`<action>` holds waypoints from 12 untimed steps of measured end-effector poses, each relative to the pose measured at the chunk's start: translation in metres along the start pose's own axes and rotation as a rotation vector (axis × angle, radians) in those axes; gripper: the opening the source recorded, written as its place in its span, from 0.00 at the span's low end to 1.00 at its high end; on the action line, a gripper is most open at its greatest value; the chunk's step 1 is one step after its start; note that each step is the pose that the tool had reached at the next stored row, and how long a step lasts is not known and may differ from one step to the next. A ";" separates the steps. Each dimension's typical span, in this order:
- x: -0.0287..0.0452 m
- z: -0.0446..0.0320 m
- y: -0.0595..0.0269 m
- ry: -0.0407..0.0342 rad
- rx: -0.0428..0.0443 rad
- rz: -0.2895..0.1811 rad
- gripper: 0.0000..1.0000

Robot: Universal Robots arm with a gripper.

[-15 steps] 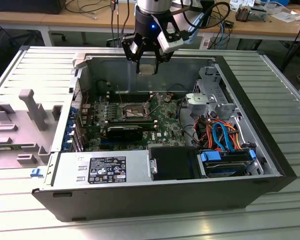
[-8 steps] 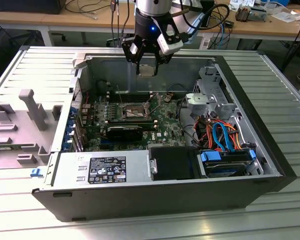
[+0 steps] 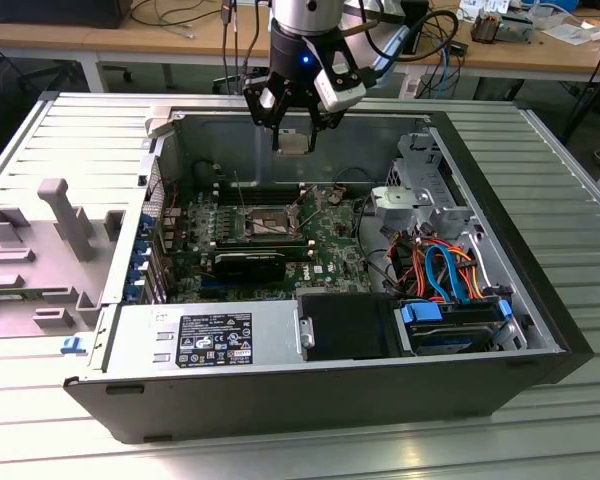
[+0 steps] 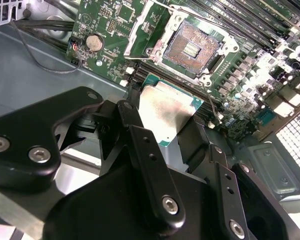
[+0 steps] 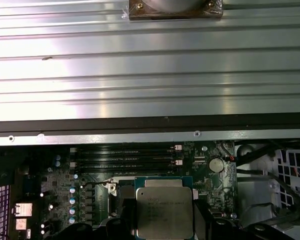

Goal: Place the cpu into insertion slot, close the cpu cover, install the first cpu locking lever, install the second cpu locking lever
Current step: 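Place the cpu into insertion slot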

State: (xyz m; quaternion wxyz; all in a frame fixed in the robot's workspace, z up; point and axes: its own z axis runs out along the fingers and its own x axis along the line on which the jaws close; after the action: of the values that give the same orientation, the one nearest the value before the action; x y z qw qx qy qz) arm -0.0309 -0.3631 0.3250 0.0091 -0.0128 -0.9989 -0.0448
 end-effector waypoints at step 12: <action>-0.0001 0.0031 -0.0003 0.0000 0.0000 0.000 0.55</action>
State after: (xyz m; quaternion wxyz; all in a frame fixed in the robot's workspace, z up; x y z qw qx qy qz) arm -0.0308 -0.3631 0.3219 0.0091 -0.0127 -0.9989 -0.0448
